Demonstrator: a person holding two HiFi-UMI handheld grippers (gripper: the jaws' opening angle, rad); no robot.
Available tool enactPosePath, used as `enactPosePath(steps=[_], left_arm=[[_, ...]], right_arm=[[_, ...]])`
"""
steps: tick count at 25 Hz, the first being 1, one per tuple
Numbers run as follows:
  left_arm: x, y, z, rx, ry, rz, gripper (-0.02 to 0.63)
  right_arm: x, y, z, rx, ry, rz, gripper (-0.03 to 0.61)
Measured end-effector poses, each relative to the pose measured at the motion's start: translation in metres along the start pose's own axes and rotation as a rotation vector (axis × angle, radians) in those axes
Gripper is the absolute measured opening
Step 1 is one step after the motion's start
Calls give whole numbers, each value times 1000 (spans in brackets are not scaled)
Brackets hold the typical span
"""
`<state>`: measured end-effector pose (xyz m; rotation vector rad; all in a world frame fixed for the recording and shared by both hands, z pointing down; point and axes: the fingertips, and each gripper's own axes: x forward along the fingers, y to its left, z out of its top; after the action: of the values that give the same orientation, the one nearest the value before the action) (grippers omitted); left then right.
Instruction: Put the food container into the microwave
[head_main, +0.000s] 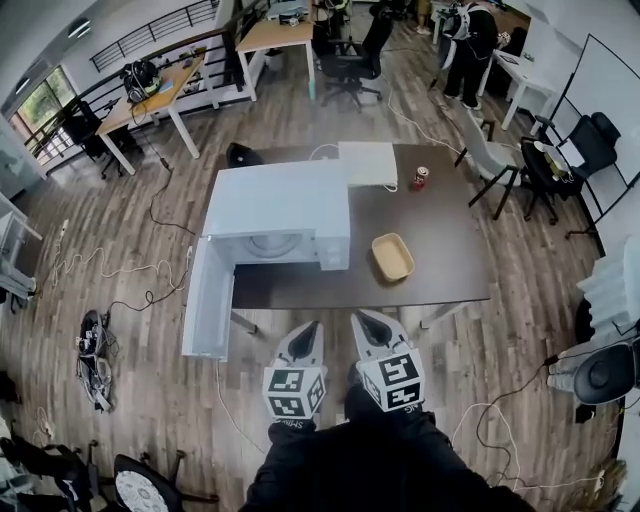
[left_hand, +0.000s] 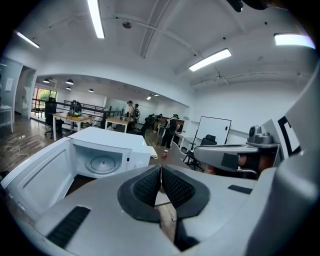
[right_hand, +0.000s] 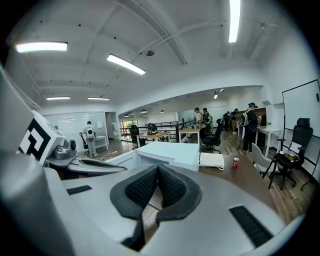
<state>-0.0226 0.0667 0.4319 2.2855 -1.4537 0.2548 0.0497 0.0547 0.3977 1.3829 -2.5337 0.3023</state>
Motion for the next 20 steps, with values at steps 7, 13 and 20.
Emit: enactPosePath(steps=[7,13,20], left_arm=[[93,-18,24,32,34,-25,34],[154,-41,27,59,57,-53,34],[186,-38,6,22,131,-51,34]], right_arm=[[32,-90,13,40,1,-32,25],[49,-155,-1,90,26,-67,25],[67,-182,-28,135,88,-82,25]])
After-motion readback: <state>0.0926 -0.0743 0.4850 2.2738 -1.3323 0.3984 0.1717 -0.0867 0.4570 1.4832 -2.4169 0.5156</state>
